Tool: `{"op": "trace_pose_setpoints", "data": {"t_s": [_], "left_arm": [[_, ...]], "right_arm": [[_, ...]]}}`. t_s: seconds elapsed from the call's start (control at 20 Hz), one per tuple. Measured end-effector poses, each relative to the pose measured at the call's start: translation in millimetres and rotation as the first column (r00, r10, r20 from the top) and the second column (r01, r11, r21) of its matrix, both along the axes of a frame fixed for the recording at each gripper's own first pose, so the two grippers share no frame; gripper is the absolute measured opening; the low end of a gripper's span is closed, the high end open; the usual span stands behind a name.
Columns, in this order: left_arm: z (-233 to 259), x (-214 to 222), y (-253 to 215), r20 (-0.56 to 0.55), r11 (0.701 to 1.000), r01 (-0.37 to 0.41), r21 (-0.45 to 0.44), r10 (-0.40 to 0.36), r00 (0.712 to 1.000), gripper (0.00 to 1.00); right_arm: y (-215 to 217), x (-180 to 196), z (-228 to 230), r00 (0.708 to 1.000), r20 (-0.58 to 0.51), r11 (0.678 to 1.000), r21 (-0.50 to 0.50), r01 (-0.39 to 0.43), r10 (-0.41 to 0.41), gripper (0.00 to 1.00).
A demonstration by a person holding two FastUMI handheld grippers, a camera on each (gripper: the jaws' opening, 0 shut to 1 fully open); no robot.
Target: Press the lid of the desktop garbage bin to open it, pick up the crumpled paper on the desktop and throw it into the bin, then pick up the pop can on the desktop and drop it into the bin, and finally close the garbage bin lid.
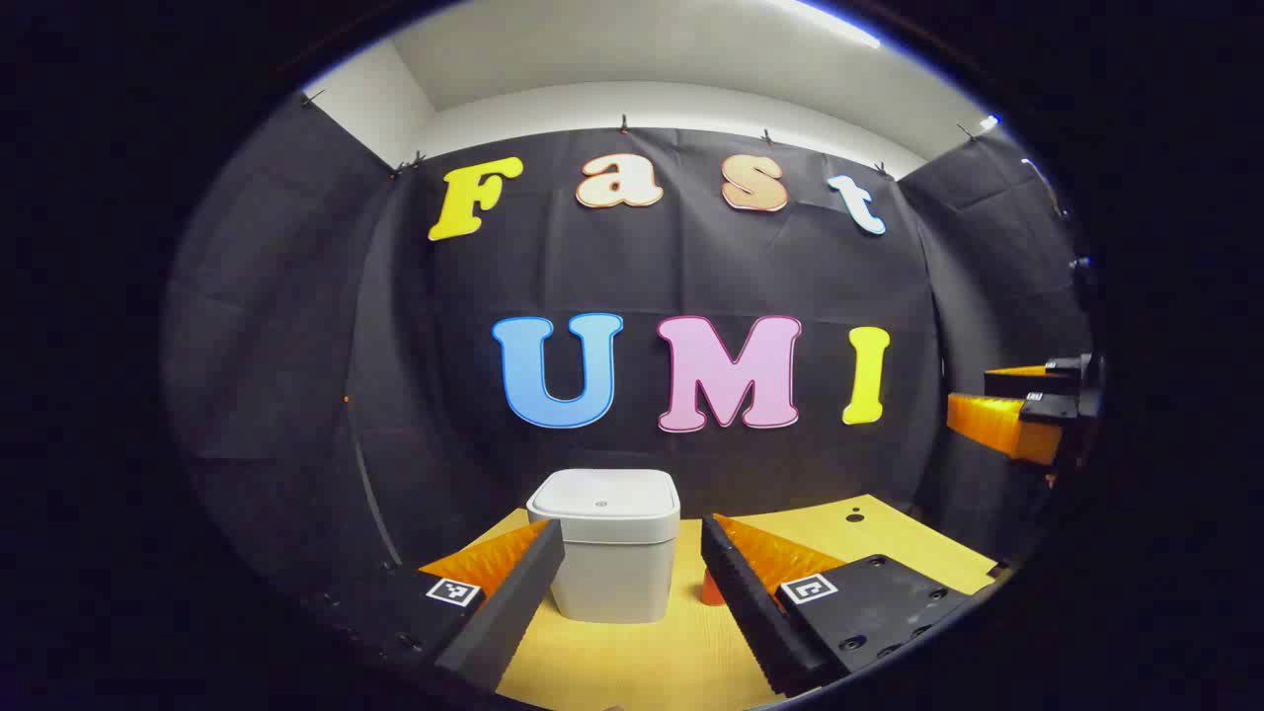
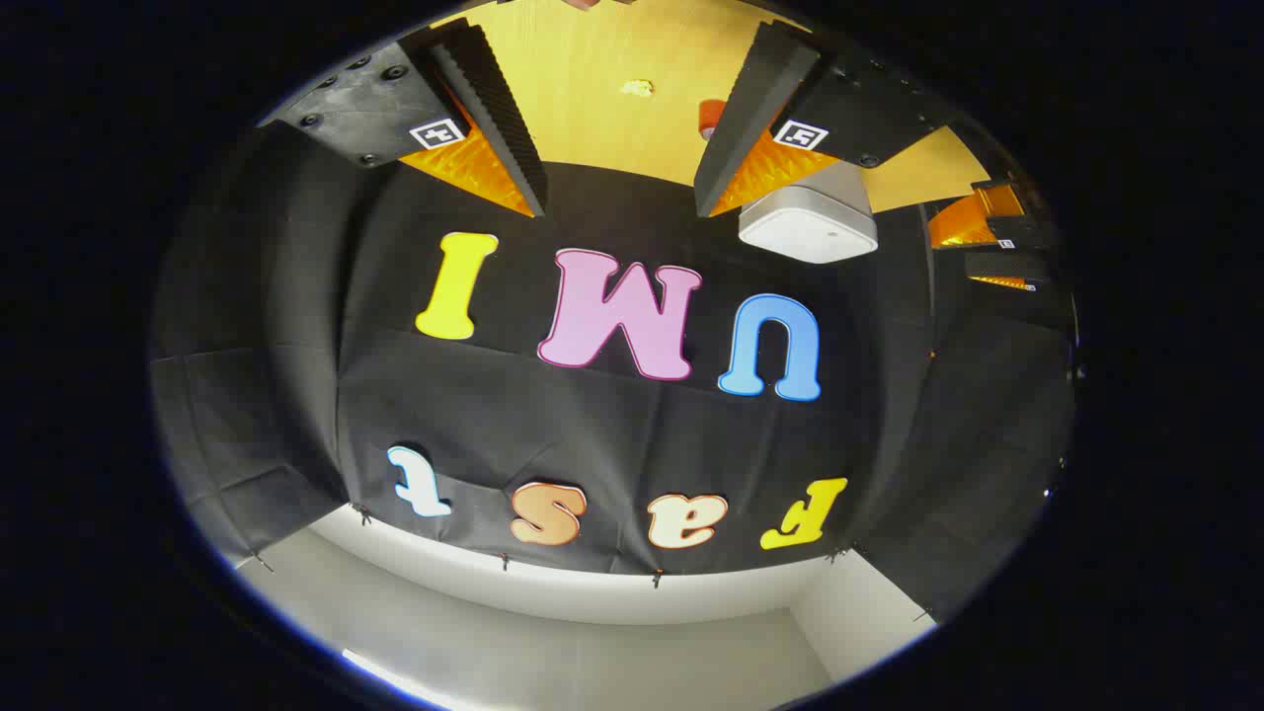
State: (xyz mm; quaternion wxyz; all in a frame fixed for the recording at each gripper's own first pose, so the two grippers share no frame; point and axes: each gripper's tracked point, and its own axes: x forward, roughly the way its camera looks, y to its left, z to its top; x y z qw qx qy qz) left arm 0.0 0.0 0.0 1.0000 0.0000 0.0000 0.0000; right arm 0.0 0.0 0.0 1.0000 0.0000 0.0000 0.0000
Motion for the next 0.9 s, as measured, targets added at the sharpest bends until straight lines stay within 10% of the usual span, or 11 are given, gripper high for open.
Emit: {"op": "trace_pose_setpoints", "data": {"t_s": [0.9], "left_arm": [[38, 28, -31, 0.068, 0.991, 0.098, 0.094, -0.105, 0.992, 0.87]], "right_arm": [[-11, 4, 2, 0.996, -0.010, 0.996, -0.020, 0.088, -0.088, 0.97]]}}
